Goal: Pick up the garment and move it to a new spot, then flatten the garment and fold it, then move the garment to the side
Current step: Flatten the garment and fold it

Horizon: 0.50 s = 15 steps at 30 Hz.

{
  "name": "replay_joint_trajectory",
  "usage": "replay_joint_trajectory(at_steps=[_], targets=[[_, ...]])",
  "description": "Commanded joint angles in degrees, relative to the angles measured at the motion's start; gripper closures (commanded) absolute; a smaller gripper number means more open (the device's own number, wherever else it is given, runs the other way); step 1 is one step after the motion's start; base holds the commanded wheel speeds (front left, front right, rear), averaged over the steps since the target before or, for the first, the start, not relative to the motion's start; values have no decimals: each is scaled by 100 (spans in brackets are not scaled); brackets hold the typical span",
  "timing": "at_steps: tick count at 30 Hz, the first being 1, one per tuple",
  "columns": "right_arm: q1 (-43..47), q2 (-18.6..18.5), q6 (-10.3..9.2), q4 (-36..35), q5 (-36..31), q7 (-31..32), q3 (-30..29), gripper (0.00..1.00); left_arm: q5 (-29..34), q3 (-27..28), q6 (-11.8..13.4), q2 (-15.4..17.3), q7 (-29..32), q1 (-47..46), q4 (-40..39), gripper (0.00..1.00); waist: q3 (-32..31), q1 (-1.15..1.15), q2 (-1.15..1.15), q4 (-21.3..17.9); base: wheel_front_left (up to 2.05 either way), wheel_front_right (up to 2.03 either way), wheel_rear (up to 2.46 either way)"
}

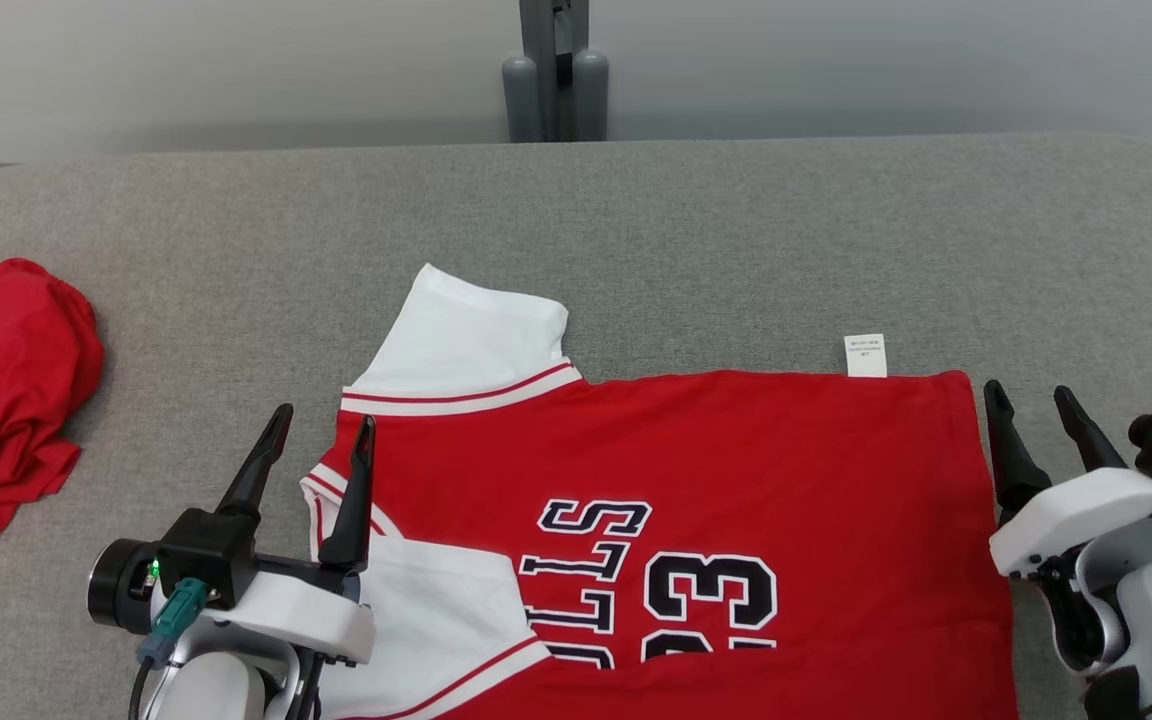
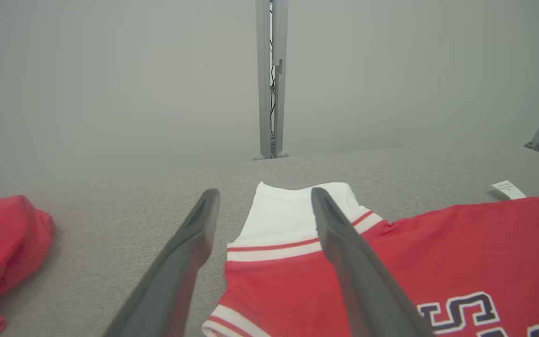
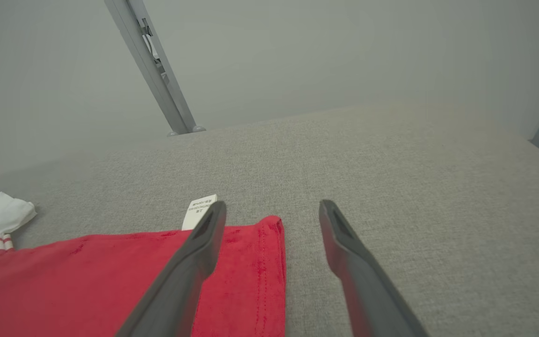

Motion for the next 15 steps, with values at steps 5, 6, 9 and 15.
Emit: replay_joint_trajectory(at_steps=[5,6,9,15], targets=[[-689,-290,1,810,473,342,228,0,87,-40,-78,17,0,-233,33,0,302,0,0,255,0,0,0],[-805,-328,1,940,544,380,279,0,79,-49,-91,16,0,-257,39,0,334,0,0,291,0,0,0],[-1061,-433,1,1323,803,533,394,0,89,-46,-88,11,0,-313,33,0,413,0,0,378,0,0,0],[-1398,-586,1,1929,1028,664,722,0,108,-11,-127,6,0,-369,30,0,497,0,0,476,0,0,0]])
